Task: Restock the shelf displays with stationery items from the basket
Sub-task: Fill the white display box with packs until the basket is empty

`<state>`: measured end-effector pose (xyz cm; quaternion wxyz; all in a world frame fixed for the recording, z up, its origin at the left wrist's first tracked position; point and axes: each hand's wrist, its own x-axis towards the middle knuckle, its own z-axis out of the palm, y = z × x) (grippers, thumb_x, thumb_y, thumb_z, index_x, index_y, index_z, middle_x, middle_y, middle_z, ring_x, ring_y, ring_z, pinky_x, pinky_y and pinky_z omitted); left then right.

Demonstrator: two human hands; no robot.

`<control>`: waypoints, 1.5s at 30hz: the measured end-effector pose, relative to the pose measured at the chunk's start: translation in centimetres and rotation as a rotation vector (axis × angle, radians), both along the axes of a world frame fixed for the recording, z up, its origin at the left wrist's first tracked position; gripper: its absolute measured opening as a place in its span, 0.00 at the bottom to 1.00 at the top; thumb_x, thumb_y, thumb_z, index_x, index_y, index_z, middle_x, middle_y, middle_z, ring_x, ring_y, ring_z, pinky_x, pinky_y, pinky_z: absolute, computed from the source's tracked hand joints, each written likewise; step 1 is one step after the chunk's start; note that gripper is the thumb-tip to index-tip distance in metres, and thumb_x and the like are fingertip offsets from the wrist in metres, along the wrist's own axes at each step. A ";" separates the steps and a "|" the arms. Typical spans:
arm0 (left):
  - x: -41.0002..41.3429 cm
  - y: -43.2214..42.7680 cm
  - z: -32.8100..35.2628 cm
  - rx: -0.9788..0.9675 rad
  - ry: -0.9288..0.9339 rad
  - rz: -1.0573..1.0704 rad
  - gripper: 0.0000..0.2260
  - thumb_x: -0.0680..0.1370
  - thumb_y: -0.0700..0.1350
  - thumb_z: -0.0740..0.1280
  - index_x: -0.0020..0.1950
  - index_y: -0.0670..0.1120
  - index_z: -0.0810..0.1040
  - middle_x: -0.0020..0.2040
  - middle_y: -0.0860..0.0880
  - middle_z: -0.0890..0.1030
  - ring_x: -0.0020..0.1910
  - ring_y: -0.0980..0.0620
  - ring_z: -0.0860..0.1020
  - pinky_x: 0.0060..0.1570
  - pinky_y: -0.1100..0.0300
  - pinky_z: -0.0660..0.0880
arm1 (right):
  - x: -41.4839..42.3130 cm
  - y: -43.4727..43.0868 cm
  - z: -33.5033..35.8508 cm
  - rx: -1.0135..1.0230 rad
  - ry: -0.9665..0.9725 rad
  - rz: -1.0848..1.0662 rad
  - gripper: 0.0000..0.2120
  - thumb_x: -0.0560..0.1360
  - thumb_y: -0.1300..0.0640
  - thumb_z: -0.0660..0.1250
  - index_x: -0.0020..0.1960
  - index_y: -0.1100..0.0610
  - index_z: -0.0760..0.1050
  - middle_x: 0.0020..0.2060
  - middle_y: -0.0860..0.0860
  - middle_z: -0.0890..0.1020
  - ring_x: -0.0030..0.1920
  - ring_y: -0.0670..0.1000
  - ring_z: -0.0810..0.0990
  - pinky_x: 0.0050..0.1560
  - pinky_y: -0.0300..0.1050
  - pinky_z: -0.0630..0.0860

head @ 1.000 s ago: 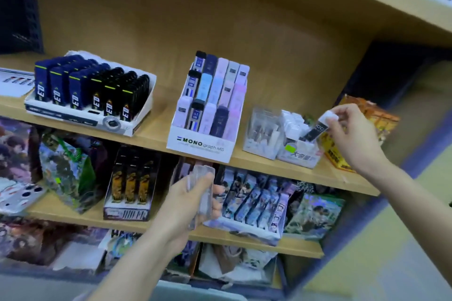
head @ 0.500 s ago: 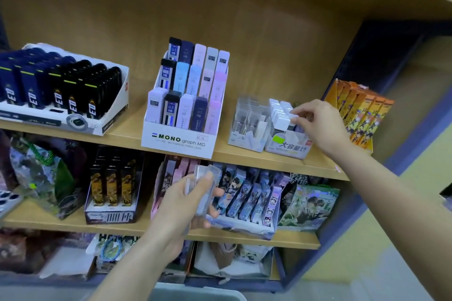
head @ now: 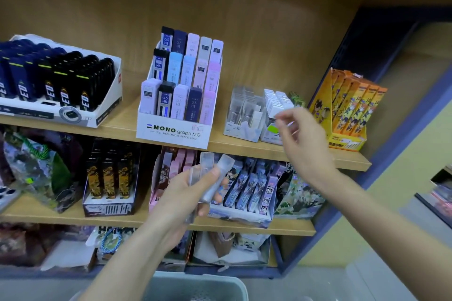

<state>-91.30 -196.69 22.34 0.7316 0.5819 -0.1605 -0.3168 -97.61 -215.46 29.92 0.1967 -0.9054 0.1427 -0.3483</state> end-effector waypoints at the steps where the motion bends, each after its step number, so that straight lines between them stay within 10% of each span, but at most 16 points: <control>1: -0.1 0.0 -0.1 -0.002 -0.022 0.001 0.19 0.70 0.57 0.67 0.51 0.44 0.81 0.32 0.46 0.79 0.22 0.54 0.64 0.30 0.58 0.56 | -0.5 1.4 -0.6 0.092 0.094 0.072 0.04 0.80 0.55 0.60 0.53 0.49 0.72 0.43 0.40 0.74 0.41 0.38 0.74 0.39 0.27 0.69; 12: -1.0 -0.3 -0.2 -0.022 -0.094 0.033 0.14 0.79 0.51 0.60 0.55 0.45 0.79 0.38 0.43 0.81 0.18 0.58 0.66 0.18 0.68 0.61 | -1.8 4.0 -1.2 0.690 0.203 0.291 0.03 0.77 0.62 0.65 0.49 0.55 0.75 0.41 0.52 0.81 0.38 0.44 0.83 0.41 0.35 0.79; 20: -0.7 -0.6 -0.1 0.035 -0.137 0.062 0.10 0.81 0.47 0.60 0.54 0.41 0.72 0.40 0.46 0.82 0.20 0.57 0.69 0.17 0.66 0.61 | 1.4 -2.2 4.8 0.203 -0.212 -0.003 0.01 0.78 0.59 0.64 0.49 0.55 0.73 0.43 0.50 0.80 0.44 0.50 0.82 0.46 0.45 0.79; 32: 0.8 -0.2 0.2 0.017 -0.132 0.087 0.07 0.80 0.45 0.61 0.53 0.41 0.72 0.37 0.48 0.83 0.24 0.54 0.73 0.19 0.62 0.66 | 9.6 -5.8 5.3 -0.127 0.149 -0.066 0.06 0.78 0.59 0.64 0.53 0.60 0.73 0.41 0.52 0.77 0.43 0.53 0.76 0.46 0.47 0.75; 38: 1.5 0.0 0.2 0.012 -0.119 0.122 0.08 0.80 0.45 0.61 0.52 0.40 0.73 0.35 0.48 0.82 0.22 0.54 0.72 0.20 0.61 0.67 | 9.0 -5.4 7.2 -0.089 -0.143 -0.022 0.03 0.78 0.61 0.61 0.51 0.58 0.71 0.37 0.47 0.73 0.37 0.44 0.71 0.40 0.35 0.69; 45: 1.2 -0.2 0.1 0.012 -0.115 0.100 0.07 0.80 0.45 0.61 0.53 0.41 0.72 0.37 0.48 0.83 0.24 0.54 0.73 0.20 0.61 0.67 | 8.6 -5.4 6.2 -0.182 0.084 0.035 0.02 0.77 0.59 0.62 0.49 0.56 0.71 0.37 0.46 0.74 0.37 0.45 0.73 0.38 0.37 0.70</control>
